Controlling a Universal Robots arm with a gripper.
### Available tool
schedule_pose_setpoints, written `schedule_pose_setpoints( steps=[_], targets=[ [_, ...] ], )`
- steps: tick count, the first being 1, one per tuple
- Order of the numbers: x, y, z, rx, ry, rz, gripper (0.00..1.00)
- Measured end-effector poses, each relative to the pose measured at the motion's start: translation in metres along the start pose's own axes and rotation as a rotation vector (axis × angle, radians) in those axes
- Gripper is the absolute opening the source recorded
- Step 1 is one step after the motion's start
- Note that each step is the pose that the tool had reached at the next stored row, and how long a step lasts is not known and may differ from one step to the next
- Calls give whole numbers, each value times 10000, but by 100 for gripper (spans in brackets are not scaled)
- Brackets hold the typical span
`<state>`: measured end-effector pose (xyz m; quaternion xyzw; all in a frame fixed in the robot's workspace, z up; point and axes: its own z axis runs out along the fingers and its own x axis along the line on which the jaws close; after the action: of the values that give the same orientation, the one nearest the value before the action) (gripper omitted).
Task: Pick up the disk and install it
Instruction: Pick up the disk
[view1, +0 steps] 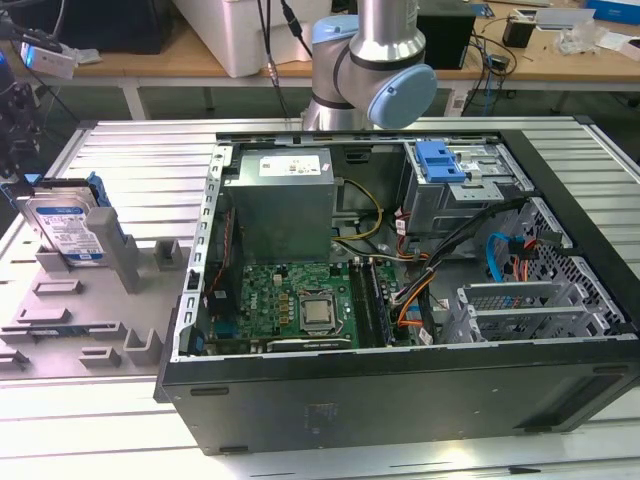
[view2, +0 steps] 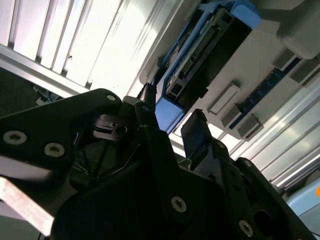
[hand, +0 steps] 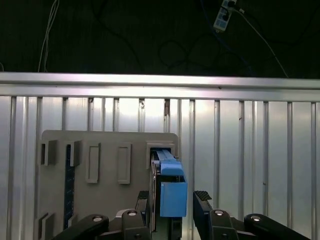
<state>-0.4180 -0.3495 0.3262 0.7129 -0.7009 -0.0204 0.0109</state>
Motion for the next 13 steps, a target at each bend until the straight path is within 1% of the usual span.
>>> schedule_pose_setpoints(
  steps=[8, 11, 13],
  targets=[
    [1, 1, 57, 15, 0, 0, 48],
    [1, 5, 78, 28, 0, 0, 48],
    [1, 10, 107, 48, 1, 0, 48]
  ],
)
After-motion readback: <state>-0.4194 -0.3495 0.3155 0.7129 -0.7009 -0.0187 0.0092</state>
